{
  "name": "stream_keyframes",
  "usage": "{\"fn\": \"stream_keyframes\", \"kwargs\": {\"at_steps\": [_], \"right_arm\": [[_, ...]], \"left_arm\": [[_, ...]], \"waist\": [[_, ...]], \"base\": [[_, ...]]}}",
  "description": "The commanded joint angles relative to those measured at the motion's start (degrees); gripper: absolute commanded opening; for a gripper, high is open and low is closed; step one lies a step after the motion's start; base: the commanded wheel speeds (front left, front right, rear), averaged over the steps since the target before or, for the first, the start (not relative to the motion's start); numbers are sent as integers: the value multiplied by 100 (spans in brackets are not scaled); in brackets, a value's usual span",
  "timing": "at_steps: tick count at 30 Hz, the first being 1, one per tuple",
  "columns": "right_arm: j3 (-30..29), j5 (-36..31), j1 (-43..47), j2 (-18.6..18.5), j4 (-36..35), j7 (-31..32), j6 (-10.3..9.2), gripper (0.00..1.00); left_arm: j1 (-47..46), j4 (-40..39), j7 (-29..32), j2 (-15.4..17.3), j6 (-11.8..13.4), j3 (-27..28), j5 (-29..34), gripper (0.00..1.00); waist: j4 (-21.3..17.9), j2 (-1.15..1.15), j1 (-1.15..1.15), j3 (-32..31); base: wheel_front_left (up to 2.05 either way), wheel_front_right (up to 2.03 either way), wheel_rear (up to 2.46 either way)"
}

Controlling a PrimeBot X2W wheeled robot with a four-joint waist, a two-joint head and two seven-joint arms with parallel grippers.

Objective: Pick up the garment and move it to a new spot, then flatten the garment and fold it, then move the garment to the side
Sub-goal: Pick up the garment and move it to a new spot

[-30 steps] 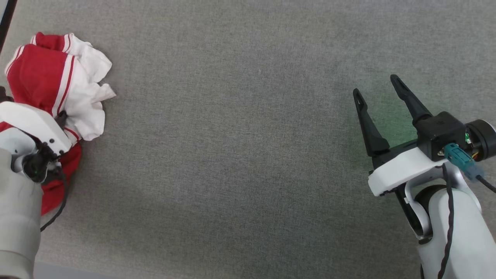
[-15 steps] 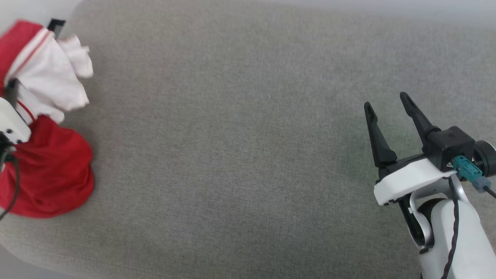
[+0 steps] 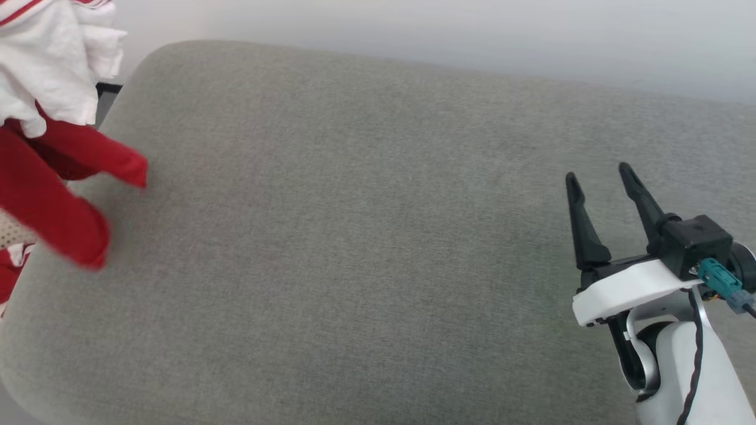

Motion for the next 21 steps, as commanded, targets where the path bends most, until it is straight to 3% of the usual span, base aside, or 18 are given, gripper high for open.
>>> {"fn": "stream_keyframes", "kwargs": {"at_steps": [1, 12, 21], "right_arm": [[-33, 50, 50, 21, 33, -66, -4, 100], [-325, 127, 113, 89, 201, -300, -4, 100], [-526, 196, 82, 102, 238, -439, -3, 100]], "left_arm": [[94, -322, 120, 82, 59, -18, 14, 0], [622, -2793, 1209, 523, 528, -65, -220, 0], [557, -4332, 1893, 327, 802, -486, -112, 0]], "waist": [[-103, 0, 0, -77], [-945, 0, 0, -216], [-1742, 0, 0, -100]], "base": [[0, 0, 0], [0, 0, 0], [0, 0, 0]]}}
